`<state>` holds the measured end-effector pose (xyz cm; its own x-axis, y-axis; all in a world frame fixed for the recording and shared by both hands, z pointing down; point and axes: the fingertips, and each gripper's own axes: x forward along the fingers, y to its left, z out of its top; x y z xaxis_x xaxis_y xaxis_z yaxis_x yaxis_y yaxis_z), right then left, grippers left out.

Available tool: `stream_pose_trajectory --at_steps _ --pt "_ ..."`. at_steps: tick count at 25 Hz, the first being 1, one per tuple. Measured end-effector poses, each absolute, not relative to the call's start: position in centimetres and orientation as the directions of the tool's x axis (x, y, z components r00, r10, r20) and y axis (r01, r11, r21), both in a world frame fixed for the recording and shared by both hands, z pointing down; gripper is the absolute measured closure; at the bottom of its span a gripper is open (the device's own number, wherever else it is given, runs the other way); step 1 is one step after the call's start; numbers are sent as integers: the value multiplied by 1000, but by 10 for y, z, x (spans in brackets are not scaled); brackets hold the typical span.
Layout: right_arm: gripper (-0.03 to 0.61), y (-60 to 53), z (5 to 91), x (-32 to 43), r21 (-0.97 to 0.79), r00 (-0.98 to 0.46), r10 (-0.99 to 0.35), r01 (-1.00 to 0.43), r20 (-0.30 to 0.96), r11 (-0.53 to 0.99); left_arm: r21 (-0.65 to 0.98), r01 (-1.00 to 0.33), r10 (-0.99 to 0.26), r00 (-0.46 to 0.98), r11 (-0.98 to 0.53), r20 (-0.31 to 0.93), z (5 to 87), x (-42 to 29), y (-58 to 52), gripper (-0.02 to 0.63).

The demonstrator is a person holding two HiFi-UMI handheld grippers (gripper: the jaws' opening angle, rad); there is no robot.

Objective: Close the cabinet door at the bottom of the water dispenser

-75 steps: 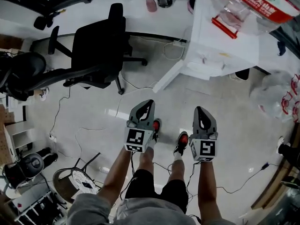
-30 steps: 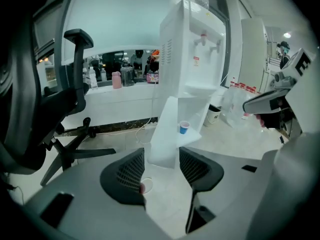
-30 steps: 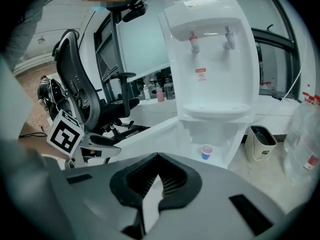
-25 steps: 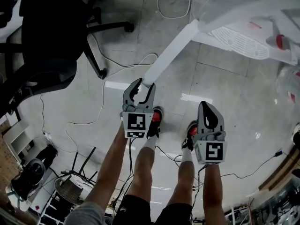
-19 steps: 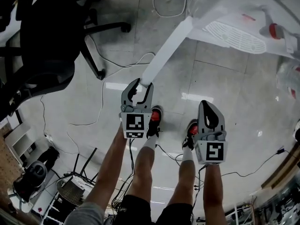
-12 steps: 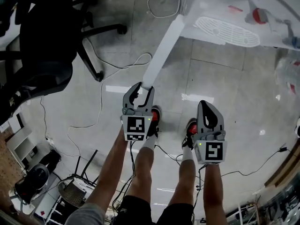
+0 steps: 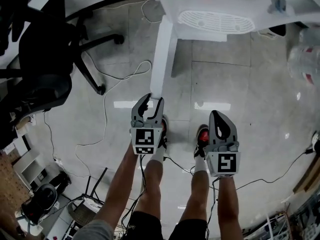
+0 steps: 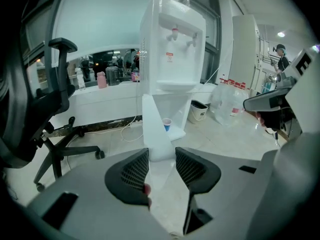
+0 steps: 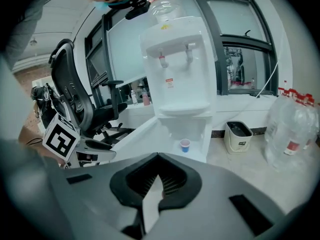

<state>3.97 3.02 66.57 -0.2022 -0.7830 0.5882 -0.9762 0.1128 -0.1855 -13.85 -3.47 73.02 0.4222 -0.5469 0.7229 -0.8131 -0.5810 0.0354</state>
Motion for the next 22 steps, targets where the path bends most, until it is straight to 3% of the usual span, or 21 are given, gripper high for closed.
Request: stream_pose_trajectory --at_steps 13,22 --pt "563 71 670 77 -190 -144 -798 -981 585 37 41 -756 -510 479 -653 714 728 -86 -12 426" --pt "563 77 679 99 -205 -119 -804 -979 582 -4 32 -705 -495 529 -708 690 726 -45 -7 477"
